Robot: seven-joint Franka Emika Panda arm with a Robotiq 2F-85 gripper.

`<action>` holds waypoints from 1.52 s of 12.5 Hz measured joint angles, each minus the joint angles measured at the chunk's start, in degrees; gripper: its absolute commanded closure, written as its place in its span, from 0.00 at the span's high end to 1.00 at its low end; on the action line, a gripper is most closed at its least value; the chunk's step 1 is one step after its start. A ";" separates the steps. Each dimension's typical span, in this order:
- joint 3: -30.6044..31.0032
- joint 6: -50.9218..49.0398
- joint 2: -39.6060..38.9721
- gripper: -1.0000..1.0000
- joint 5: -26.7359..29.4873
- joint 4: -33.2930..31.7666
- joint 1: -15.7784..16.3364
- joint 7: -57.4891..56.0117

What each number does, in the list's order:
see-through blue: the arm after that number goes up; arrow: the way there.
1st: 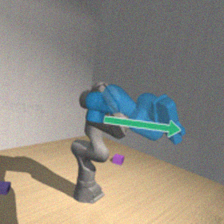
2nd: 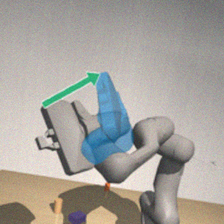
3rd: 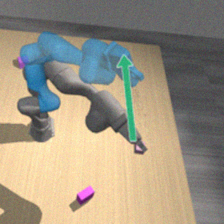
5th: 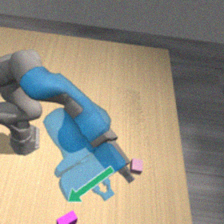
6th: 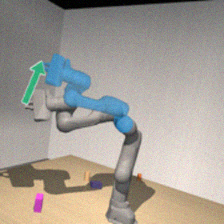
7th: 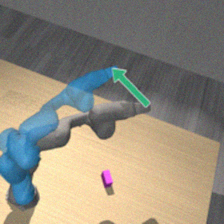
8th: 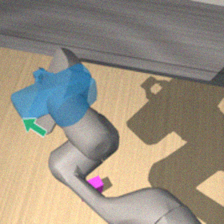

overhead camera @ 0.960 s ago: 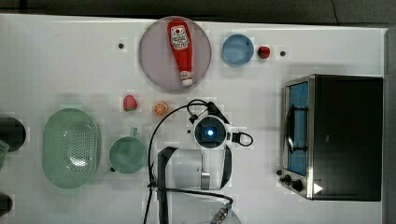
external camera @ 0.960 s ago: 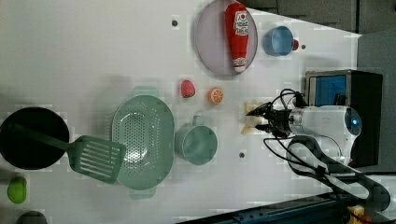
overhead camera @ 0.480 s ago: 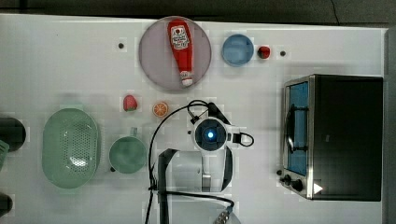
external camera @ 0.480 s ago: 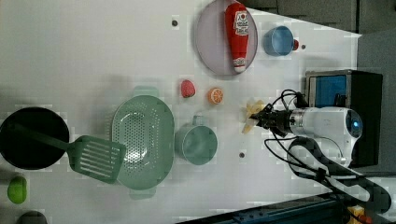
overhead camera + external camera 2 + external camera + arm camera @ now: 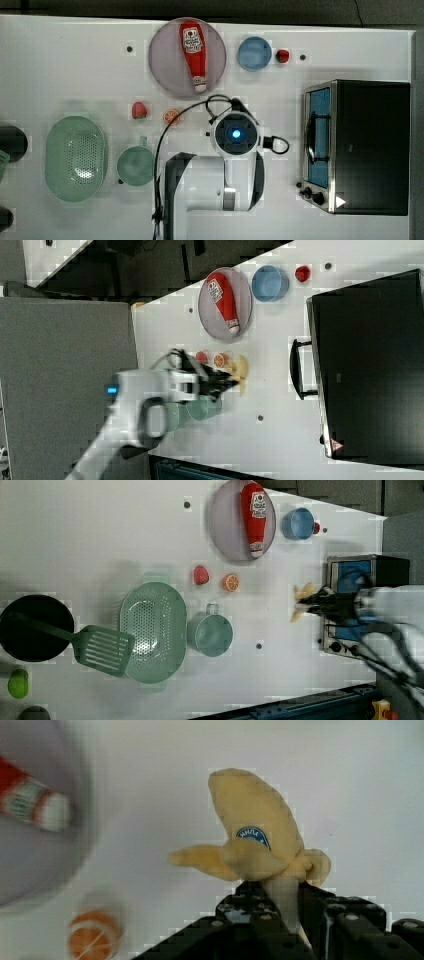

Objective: Pick banana from table and place on oven.

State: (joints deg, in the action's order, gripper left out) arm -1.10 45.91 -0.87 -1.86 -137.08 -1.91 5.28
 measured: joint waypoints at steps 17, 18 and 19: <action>-21.70 -30.03 -4.28 0.21 -0.72 34.86 0.19 -23.13; -25.77 -26.59 -7.21 0.21 -0.60 34.63 -0.20 -27.29; -28.73 -24.40 -9.74 0.21 0.22 34.63 -1.24 -31.36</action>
State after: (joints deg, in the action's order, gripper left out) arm -29.82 21.51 -10.61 -1.64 -102.45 -3.15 -26.07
